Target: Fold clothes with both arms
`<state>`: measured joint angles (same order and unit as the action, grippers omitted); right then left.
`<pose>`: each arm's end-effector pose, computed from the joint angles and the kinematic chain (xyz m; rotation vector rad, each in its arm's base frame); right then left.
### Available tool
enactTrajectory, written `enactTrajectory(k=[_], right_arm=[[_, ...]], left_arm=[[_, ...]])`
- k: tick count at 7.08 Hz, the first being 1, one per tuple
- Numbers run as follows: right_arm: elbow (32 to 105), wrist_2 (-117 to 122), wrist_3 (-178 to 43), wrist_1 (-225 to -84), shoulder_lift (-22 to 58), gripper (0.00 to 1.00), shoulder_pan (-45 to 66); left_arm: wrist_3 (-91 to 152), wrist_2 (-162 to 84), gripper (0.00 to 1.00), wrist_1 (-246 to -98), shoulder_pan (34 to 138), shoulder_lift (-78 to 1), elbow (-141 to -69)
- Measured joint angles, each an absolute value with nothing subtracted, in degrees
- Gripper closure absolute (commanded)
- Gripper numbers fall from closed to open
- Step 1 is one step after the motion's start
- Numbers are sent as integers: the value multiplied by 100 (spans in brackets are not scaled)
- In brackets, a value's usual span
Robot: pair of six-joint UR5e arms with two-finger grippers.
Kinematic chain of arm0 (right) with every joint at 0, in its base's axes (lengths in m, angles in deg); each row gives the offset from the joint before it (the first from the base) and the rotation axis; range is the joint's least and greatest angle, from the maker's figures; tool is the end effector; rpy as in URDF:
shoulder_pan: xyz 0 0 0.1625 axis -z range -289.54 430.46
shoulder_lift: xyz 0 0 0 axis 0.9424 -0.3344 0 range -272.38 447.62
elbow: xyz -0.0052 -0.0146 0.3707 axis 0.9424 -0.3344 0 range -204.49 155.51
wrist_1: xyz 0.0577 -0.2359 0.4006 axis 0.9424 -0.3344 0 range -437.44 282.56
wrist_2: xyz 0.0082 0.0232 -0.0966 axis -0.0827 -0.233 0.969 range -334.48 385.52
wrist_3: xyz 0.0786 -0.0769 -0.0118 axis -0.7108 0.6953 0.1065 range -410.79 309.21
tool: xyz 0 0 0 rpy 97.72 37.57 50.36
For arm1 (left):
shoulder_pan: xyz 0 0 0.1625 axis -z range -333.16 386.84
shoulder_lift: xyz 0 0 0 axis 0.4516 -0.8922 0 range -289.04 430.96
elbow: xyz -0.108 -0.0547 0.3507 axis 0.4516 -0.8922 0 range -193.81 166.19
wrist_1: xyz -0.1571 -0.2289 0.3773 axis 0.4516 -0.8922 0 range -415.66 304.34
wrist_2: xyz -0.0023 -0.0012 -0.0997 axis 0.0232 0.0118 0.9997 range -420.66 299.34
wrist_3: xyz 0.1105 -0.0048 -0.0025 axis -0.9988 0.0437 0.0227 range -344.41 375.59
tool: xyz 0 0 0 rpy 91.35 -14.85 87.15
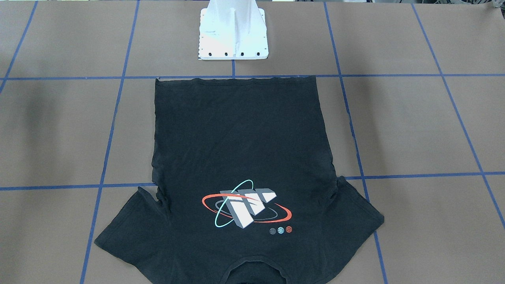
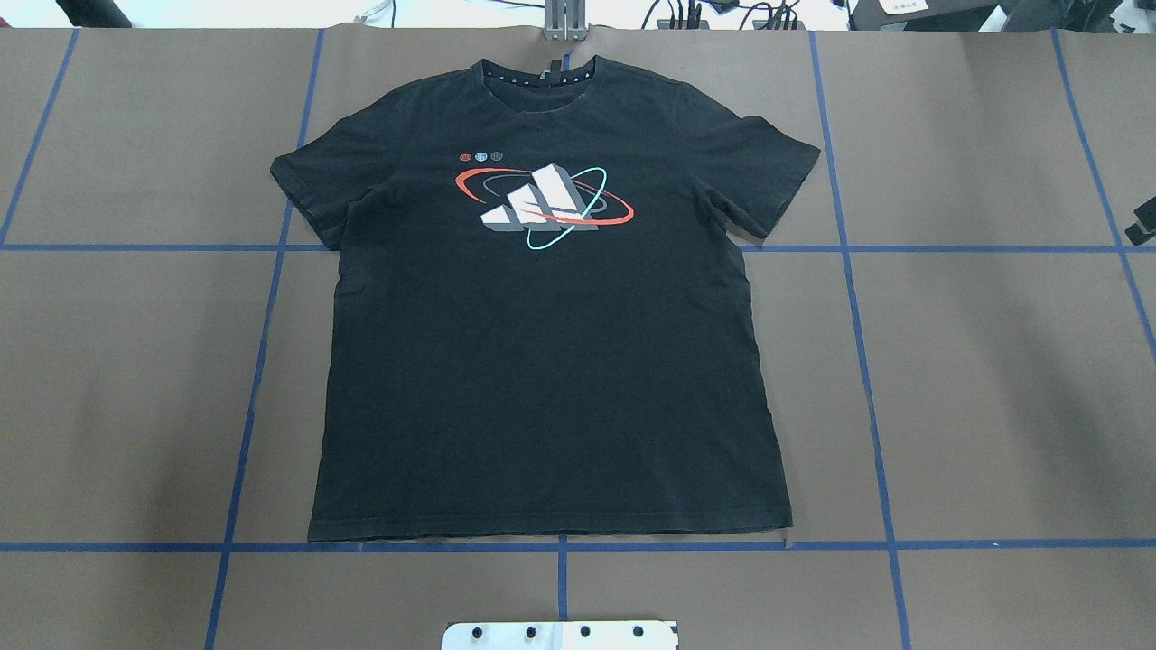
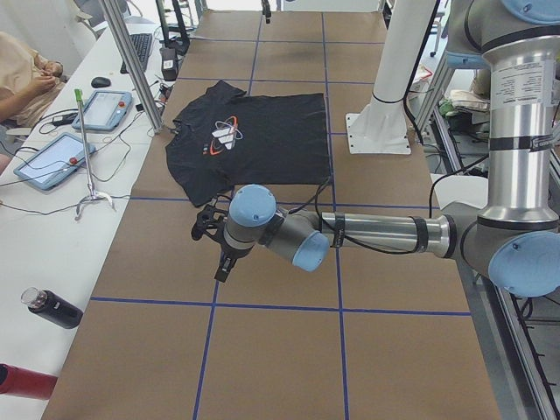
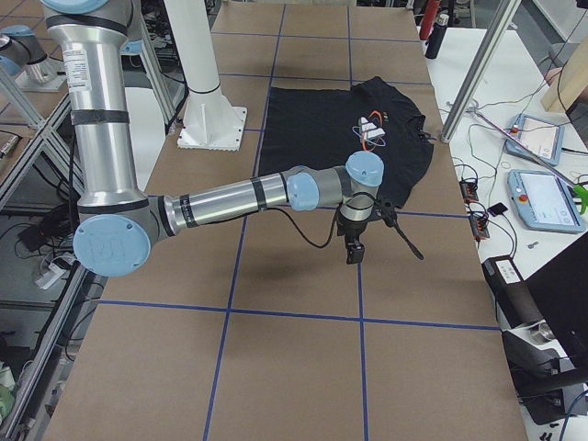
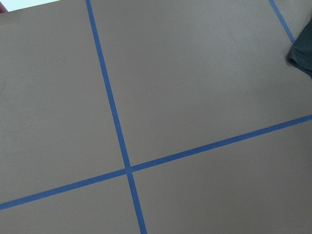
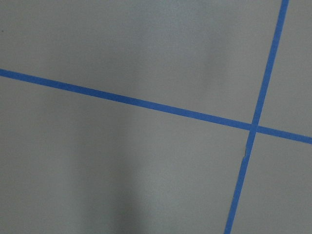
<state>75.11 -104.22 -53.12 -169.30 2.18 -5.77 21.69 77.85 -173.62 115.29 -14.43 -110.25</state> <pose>-0.0775 -0.5788 0.4843 0.1075 -0.7150 -0.2653 -0.0357 -0.5431 0.5319 0.4315 0.8567 0.1467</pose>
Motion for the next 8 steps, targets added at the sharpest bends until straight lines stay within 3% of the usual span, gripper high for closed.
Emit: enactTrajectory(k=[5, 8], right_arm=[[7415, -10623, -5520, -16645, 316, 0, -256], [6203, -10622, -7448, -15396, 1535, 1, 350]], left_arm=[[2153, 7930, 0, -17670, 11516, -1349, -11024], [2151, 7937, 0, -18102, 11498, -1307, -11001]])
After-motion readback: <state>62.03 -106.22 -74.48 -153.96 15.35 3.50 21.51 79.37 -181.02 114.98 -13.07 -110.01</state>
